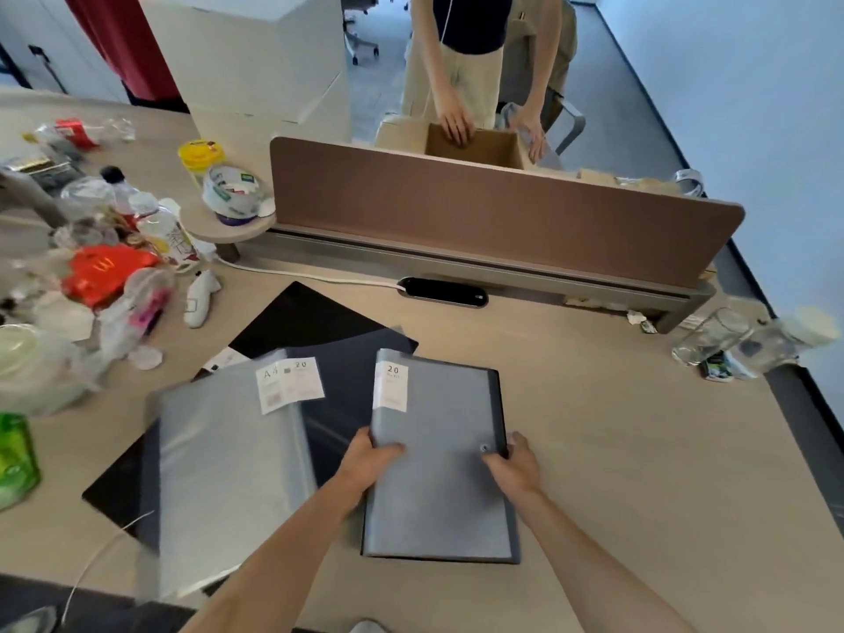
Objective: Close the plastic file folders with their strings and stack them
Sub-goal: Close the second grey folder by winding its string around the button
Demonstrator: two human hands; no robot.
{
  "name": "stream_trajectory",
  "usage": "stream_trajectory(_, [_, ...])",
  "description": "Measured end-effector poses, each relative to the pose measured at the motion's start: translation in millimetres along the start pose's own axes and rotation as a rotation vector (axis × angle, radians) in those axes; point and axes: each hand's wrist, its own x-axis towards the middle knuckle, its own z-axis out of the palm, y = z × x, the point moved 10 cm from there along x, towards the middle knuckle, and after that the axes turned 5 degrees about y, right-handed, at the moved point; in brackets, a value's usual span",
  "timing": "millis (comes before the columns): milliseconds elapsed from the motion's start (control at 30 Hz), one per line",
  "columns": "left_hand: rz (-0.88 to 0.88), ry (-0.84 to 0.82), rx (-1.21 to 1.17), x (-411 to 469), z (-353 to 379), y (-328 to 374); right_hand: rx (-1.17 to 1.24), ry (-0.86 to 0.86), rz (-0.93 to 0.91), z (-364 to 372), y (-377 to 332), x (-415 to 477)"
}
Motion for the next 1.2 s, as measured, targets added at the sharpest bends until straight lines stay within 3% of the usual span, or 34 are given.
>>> stream_trajectory(167, [0.013, -0.092, -0.106, -13, 39, 16, 0.119, -0.039, 0.080, -30, 21, 3])
stream_trajectory(400, [0.009, -0.248, -0.137, -36, 149, 24, 0.271, 0.155, 0.088, -134, 62, 14])
stream_trajectory(633, [0.149, -0.333, -0.010, -55, 287, 21, 0.264, 0.234, 0.135, -246, 135, 40])
stream_trajectory(767, [0.153, -0.229, 0.157, -47, 337, 4, 0.209, 0.186, 0.119, -276, 161, 59])
stream_trajectory(867, [0.132, -0.144, 0.385, -47, 350, -3, 0.135, 0.124, 0.084, -283, 167, 71])
stream_trajectory(1000, [0.154, -0.146, 0.557, -44, 337, 0, -0.175, 0.122, -0.016, -286, 166, 89])
stream_trajectory(1200, [0.178, -0.078, 0.460, -49, 293, 21, -0.311, 0.080, -0.281, -242, 95, 74])
